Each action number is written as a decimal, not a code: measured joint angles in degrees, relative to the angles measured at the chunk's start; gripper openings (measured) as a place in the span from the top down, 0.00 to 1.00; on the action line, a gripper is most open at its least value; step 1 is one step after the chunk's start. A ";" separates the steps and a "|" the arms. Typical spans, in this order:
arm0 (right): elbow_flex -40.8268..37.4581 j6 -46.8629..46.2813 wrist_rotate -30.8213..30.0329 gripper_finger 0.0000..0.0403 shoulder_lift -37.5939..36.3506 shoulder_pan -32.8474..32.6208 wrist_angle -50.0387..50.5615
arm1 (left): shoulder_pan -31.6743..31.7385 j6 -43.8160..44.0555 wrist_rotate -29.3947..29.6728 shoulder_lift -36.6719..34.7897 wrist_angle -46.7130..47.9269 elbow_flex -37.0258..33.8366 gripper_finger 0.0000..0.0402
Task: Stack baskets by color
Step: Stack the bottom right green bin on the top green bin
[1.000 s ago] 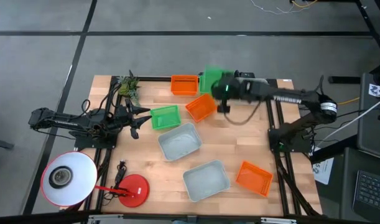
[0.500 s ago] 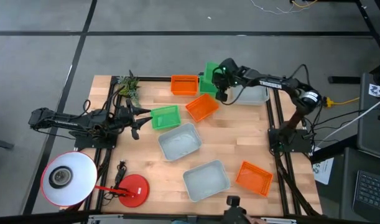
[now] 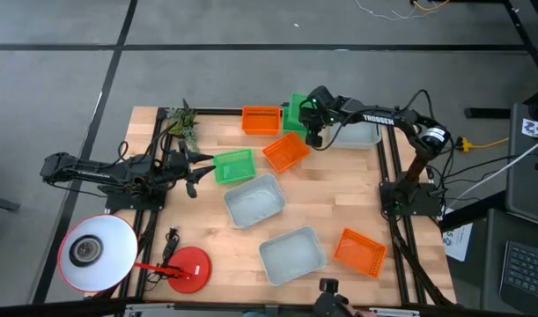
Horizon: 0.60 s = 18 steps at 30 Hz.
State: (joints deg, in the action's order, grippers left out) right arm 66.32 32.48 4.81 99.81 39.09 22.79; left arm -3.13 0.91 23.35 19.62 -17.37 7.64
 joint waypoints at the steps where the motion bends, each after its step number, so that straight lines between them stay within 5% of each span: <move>1: 0.00 -0.58 -0.01 1.00 0.00 0.00 0.00 | -0.01 0.00 0.00 0.00 0.00 0.00 0.62; 18: 0.00 -2.00 -0.13 0.85 -0.07 0.00 0.26 | 0.00 0.54 0.02 -0.02 1.53 0.00 0.62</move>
State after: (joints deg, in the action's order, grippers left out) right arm 66.32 30.47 4.68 99.74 39.09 23.05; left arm -3.13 1.45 23.38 19.60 -15.84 7.64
